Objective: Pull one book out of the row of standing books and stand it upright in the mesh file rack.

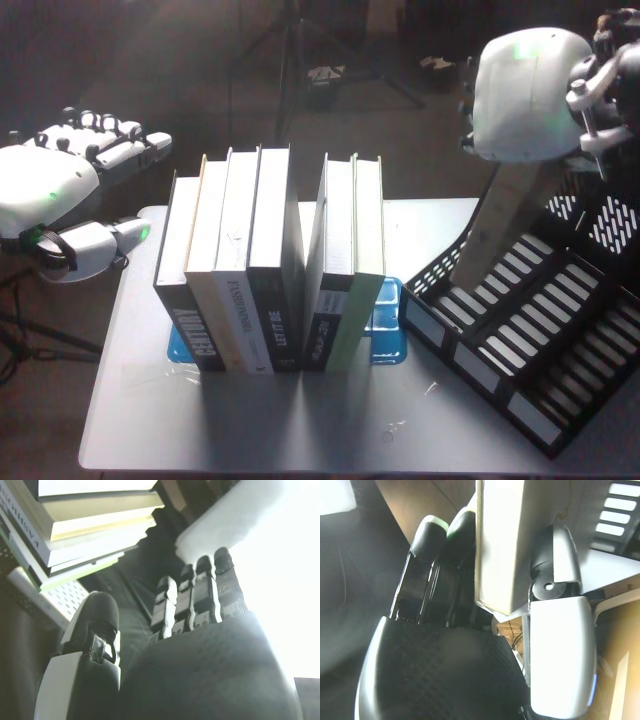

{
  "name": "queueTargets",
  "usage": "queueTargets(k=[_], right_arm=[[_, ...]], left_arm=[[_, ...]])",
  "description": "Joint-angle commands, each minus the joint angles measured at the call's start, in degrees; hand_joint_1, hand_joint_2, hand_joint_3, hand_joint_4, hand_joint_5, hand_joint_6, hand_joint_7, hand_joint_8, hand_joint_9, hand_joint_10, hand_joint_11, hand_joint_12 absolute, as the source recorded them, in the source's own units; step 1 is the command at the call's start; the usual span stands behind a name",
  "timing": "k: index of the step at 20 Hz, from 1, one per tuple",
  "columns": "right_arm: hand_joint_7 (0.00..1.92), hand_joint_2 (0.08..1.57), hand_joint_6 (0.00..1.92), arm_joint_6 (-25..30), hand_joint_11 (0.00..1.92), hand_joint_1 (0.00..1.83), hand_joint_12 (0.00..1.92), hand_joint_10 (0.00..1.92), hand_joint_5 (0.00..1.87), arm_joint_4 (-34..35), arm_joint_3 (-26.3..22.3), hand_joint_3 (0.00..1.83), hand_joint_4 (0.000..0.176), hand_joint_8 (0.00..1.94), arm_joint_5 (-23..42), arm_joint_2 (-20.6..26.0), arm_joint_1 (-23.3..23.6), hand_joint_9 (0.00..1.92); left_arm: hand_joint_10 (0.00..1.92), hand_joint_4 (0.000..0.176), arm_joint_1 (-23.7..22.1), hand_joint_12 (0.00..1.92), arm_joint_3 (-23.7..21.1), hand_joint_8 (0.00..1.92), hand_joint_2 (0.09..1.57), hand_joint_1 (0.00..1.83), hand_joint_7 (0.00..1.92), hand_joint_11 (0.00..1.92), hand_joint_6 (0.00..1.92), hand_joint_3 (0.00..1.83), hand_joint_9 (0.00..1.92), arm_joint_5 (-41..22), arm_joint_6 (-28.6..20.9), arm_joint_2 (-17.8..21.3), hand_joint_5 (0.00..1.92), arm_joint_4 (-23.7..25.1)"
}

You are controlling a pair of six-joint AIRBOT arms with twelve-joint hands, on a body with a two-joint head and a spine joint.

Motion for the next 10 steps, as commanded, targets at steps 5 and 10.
queueTargets(k=[5,10], right_arm=[[0.91,1.16,1.15,0.68,0.74,1.37,1.7,1.36,0.75,-1.99,5.1,0.0,0.0,1.07,-6.15,-2.77,1.02,0.92],[0.95,1.13,0.94,3.22,0.87,1.38,1.59,1.3,0.89,-1.99,9.06,0.0,0.0,1.01,-6.1,-3.13,1.02,0.96]], left_arm=[[0.0,0.107,-0.26,0.0,0.94,0.0,1.48,0.22,0.0,0.0,0.0,0.0,0.0,-8.03,-1.32,-0.25,0.06,0.63],[0.0,0.082,0.35,0.0,1.13,0.0,1.48,0.24,0.01,0.0,0.0,0.0,0.0,-9.8,-2.24,-0.75,0.09,0.89]])
